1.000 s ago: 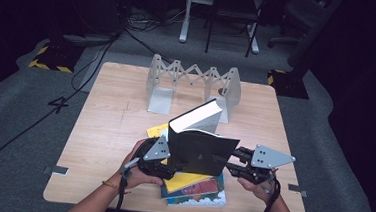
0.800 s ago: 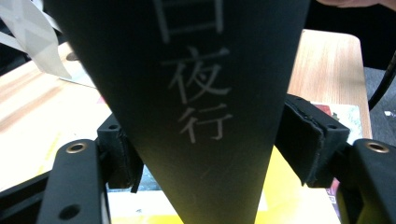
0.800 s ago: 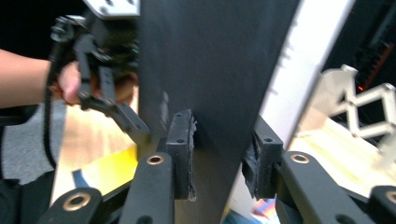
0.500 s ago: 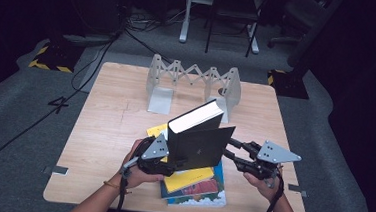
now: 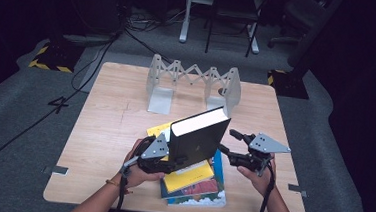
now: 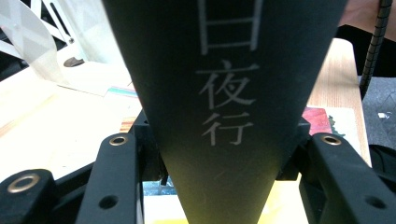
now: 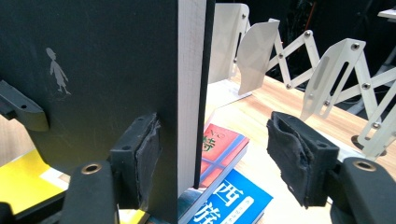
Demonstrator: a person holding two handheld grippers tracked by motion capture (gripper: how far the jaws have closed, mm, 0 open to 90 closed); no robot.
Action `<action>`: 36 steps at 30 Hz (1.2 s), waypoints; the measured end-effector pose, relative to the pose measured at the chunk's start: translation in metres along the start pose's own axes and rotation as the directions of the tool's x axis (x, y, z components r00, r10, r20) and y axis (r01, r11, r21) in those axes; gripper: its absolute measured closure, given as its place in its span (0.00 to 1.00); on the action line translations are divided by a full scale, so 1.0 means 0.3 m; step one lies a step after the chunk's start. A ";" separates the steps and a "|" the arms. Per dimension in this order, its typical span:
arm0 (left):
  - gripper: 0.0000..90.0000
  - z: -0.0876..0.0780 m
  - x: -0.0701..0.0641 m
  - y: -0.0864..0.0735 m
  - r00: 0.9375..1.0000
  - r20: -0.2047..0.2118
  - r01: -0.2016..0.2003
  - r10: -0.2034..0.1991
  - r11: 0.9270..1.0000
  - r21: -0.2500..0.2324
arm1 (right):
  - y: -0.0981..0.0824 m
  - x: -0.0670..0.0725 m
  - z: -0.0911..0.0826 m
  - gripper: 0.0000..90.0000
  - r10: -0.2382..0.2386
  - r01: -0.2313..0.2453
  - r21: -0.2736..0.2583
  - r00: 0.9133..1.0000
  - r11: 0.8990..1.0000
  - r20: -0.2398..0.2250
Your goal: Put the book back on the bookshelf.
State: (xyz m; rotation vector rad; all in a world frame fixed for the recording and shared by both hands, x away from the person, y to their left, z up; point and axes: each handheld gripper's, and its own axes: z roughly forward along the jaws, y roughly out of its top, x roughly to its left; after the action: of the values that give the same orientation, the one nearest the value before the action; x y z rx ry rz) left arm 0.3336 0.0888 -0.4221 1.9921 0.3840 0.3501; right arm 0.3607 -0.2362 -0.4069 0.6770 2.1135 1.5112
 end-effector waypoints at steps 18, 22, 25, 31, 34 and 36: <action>0.54 0.001 -0.015 0.088 0.998 -0.045 0.043 -0.050 0.990 -0.136 | -0.020 0.012 -0.017 0.42 -0.030 0.029 0.050 0.999 0.998 0.026; 0.54 0.007 -0.017 0.096 0.997 -0.046 0.053 -0.060 0.988 -0.149 | -0.053 0.004 -0.036 0.39 -0.069 0.063 0.148 0.997 0.987 0.034; 0.54 0.014 -0.017 0.101 0.997 -0.049 0.049 -0.057 0.987 -0.152 | -0.084 -0.021 -0.052 0.38 -0.083 0.070 0.206 0.995 0.976 0.055; 0.53 0.019 -0.013 0.101 0.997 -0.051 0.048 -0.058 0.983 -0.176 | -0.194 -0.091 -0.090 0.37 -0.046 0.009 0.332 0.993 0.943 0.105; 0.52 0.012 -0.010 0.109 0.997 -0.051 0.049 -0.060 0.979 -0.200 | -0.254 -0.131 -0.122 0.37 0.015 -0.058 0.350 0.992 0.935 0.124; 0.52 0.005 -0.010 0.118 0.997 -0.052 0.046 -0.058 0.975 -0.217 | -0.283 -0.147 -0.133 0.35 0.009 -0.060 0.385 0.991 0.921 0.134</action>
State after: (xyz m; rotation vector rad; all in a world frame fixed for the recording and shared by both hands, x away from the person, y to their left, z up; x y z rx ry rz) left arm 0.3356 0.0714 -0.3910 1.7599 0.4164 0.3997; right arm 0.3594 -0.3165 -0.4723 0.9278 2.3300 1.0339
